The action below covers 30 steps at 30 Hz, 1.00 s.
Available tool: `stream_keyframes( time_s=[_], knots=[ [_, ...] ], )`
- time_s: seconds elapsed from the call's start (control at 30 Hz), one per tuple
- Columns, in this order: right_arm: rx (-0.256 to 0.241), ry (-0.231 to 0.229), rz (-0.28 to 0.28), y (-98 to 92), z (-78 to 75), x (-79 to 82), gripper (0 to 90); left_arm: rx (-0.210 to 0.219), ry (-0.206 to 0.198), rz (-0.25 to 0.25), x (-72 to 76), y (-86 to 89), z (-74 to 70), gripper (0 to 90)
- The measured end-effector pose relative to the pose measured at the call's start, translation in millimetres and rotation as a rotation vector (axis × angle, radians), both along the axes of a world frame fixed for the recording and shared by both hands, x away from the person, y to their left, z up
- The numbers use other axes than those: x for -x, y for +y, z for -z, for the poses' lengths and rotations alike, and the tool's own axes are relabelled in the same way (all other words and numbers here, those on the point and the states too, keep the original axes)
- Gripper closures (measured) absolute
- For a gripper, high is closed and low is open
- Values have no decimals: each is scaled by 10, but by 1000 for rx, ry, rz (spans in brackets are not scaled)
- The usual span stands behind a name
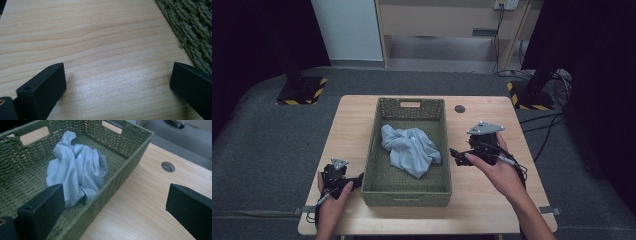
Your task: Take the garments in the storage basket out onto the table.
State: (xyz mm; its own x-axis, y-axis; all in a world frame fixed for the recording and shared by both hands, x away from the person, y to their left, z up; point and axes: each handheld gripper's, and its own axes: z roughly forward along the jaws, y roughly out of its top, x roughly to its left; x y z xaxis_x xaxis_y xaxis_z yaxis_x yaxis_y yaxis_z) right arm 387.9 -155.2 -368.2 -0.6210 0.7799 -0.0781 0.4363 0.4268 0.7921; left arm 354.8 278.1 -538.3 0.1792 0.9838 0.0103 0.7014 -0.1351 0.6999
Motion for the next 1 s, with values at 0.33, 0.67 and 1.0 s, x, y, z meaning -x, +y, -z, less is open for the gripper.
stream_keyframes(
  time_s=[0.33,0.67,1.0],
  knots=[
    [-3,-4,-56,333,-89,-148,21,0,0,0,0,0,0,0],
    [6,21,-102,671,-4,-446,25,0,0,1,0,1,0,0],
    [-7,50,-119,868,155,-641,23,1,0,1,-1,1,0,0]
  ],
)
